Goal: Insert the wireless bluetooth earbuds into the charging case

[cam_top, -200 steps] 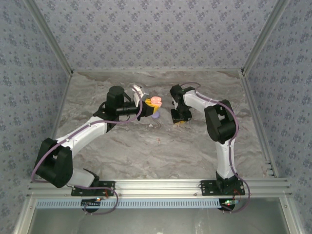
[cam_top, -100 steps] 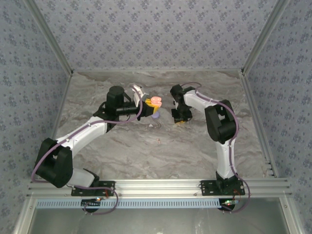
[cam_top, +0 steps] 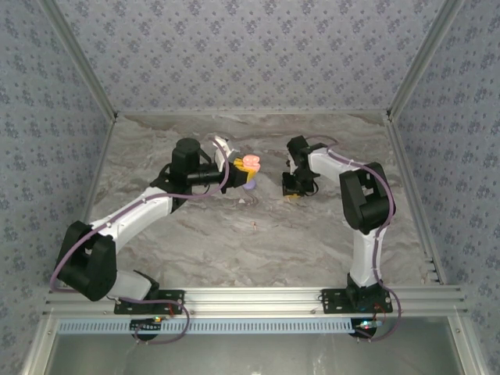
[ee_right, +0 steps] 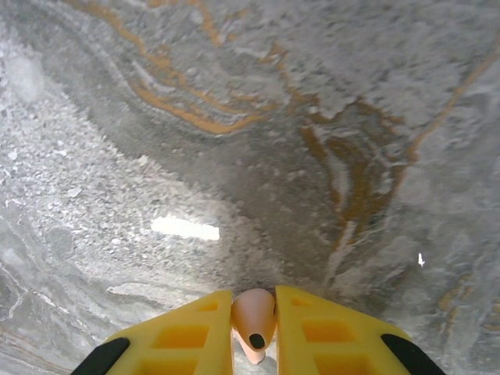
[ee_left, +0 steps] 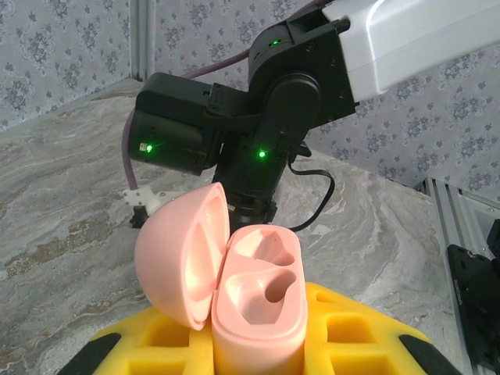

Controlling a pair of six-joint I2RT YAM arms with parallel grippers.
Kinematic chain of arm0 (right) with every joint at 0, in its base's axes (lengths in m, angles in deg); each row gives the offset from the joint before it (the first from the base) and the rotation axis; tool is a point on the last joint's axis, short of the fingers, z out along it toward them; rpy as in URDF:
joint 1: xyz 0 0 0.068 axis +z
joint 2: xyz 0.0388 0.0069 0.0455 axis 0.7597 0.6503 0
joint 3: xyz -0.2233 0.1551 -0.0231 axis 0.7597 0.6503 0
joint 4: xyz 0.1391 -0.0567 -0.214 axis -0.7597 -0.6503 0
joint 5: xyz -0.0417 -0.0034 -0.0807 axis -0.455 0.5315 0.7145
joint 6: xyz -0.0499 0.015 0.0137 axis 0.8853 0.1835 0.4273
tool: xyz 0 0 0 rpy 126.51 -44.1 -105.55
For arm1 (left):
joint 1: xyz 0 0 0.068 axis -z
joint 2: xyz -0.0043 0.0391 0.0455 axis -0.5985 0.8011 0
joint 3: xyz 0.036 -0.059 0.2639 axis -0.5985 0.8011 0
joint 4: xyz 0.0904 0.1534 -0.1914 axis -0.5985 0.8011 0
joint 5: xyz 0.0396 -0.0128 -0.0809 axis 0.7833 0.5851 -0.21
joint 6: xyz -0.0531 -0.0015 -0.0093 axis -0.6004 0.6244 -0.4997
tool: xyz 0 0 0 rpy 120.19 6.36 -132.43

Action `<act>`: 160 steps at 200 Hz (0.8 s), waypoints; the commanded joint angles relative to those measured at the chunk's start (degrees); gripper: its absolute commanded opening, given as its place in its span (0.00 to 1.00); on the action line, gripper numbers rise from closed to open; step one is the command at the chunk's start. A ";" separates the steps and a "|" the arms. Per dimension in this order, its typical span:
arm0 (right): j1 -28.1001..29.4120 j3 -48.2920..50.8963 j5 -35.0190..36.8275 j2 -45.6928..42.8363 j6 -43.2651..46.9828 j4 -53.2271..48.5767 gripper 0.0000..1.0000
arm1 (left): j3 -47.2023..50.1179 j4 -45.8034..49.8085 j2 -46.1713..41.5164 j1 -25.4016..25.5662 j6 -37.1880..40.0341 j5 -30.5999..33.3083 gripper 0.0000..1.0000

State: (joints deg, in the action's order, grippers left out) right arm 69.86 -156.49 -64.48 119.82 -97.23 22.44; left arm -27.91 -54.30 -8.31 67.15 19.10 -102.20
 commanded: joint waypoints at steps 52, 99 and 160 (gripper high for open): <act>-2.49 4.31 -4.44 -4.33 -2.58 5.02 0.19 | 0.52 -2.90 2.19 0.51 -2.47 3.79 0.00; -3.81 7.27 -6.93 -8.01 -3.56 10.02 0.19 | 1.65 -5.31 3.03 0.54 -4.15 6.60 0.00; -4.86 10.30 -11.30 -12.22 -3.78 14.56 0.19 | 2.67 -6.80 3.82 0.59 -5.45 8.78 0.00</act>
State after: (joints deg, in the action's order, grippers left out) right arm 65.34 -147.59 -72.81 110.27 -100.42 34.77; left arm -25.42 -58.30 -4.66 67.31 14.60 -94.48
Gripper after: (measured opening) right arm 0.189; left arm 0.210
